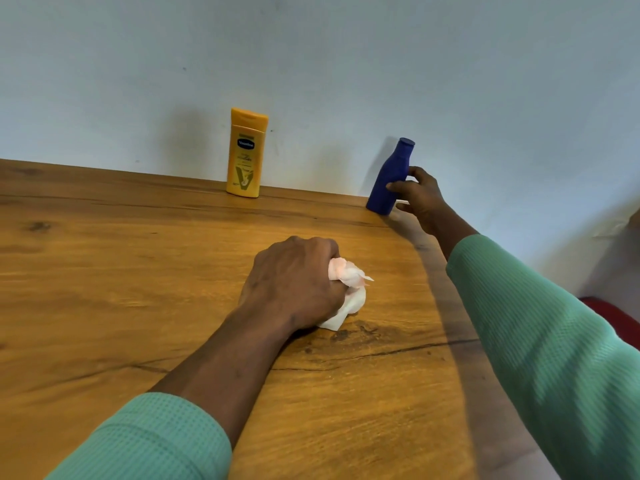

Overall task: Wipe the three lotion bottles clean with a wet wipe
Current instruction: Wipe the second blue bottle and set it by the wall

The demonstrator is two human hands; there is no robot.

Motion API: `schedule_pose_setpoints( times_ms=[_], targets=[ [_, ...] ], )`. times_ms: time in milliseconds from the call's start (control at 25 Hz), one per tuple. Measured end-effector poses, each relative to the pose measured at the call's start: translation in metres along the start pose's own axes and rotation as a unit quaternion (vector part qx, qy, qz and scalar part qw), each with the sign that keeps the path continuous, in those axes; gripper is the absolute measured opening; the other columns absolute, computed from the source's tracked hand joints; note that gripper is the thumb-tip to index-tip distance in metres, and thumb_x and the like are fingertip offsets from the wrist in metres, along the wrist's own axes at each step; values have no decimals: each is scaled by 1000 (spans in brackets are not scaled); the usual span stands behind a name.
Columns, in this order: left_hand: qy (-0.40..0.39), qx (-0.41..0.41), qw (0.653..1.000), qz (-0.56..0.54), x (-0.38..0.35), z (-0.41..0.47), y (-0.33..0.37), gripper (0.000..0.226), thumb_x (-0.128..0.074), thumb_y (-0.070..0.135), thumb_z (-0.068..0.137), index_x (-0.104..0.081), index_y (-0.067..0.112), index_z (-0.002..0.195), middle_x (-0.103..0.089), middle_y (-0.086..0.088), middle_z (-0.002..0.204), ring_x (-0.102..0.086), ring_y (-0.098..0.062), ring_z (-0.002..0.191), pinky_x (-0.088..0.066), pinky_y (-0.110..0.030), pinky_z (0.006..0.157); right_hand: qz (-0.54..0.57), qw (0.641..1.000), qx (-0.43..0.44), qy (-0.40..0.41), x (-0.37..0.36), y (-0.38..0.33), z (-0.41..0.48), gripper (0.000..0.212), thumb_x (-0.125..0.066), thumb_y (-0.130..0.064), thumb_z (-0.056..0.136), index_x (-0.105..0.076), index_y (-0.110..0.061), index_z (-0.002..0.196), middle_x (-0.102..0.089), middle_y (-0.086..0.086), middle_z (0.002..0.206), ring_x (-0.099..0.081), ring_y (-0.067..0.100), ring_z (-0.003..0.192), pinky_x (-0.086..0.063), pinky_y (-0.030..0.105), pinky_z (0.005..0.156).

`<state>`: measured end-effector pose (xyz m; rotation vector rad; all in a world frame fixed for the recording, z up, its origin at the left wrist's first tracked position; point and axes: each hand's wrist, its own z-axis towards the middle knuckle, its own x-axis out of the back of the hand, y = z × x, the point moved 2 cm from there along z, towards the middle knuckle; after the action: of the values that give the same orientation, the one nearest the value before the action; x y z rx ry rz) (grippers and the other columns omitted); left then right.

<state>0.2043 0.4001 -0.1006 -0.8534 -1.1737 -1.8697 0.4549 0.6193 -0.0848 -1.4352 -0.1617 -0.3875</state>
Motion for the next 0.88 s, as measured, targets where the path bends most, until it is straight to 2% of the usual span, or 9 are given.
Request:
schedule_pose_setpoints(
  times_ms=[80, 240, 360, 480, 600, 680, 760, 840, 880],
  targets=[
    [2, 1, 1000, -2, 2, -1, 0, 27, -70, 59, 86, -52, 39, 92, -56, 14, 79, -48, -10, 73, -23, -24, 53, -3, 1000, -3, -8, -1, -2, -2, 53, -73, -9, 91, -53, -15, 140, -66, 8, 128, -65, 29, 119, -53, 48, 102],
    [6, -4, 1000, -6, -2, 0, 0, 27, -69, 58, 87, -64, 36, 101, -53, 15, 80, -50, -10, 76, -26, -26, 55, -9, 999, -39, 0, 6, 1, -6, 66, -75, -19, 92, -45, -16, 150, -62, 12, 137, -63, 30, 121, -53, 47, 102],
    [12, -3, 1000, -13, -1, 1, -2, 24, -69, 57, 86, -63, 36, 98, -60, 13, 81, -53, -11, 75, -33, -29, 60, -53, 993, -53, 90, 0, -1, -35, 78, -75, -36, 93, -33, -21, 156, -56, 10, 141, -57, 29, 127, -49, 47, 109],
    [12, 7, 999, -29, 2, -1, 0, 21, -70, 50, 87, -68, 32, 98, -61, 13, 80, -54, -12, 74, -34, -30, 60, -126, 973, 39, 188, -20, -13, -102, 65, -71, -21, 94, -38, -22, 150, -57, 6, 137, -58, 20, 121, -50, 35, 102],
    [45, 39, 996, -64, 8, -2, 1, 19, -70, 43, 88, -71, 28, 100, -72, 7, 90, -56, -15, 75, -36, -29, 59, -23, 983, 98, 151, -61, -45, -179, 45, -68, -8, 94, -50, -26, 131, -60, -3, 119, -61, 12, 103, -50, 16, 86],
    [124, 119, 971, -165, 16, -7, -8, 20, -67, 41, 86, -72, 28, 99, -75, 3, 93, -61, -20, 77, -45, -32, 62, 97, 989, 67, 89, -101, -65, -231, 36, -65, -11, 98, -53, -30, 127, -61, -7, 117, -63, 11, 107, -54, 21, 89],
    [231, 202, 909, -283, 32, -19, -19, 23, -66, 43, 84, -70, 28, 101, -75, 3, 94, -68, -22, 84, -58, -40, 71, 165, 985, 45, 31, -139, -83, -273, 30, -59, -31, 101, -53, -42, 128, -63, -13, 119, -66, 9, 110, -60, 35, 92],
    [294, 251, 868, -311, 53, -39, -32, 16, -71, 36, 90, -68, 28, 104, -74, 4, 97, -69, -20, 88, -60, -38, 76, 164, 985, 60, -7, -173, -97, -302, 32, -51, -53, 98, -51, -46, 129, -64, -13, 124, -66, 10, 112, -60, 42, 94],
    [316, 275, 857, -301, 64, -49, -40, 14, -71, 31, 92, -69, 25, 105, -73, 3, 99, -68, -20, 88, -58, -35, 76, 120, 990, 76, -26, -185, -99, -305, 36, -48, -57, 98, -49, -45, 132, -62, -11, 128, -63, 10, 115, -58, 43, 97]
  ],
)
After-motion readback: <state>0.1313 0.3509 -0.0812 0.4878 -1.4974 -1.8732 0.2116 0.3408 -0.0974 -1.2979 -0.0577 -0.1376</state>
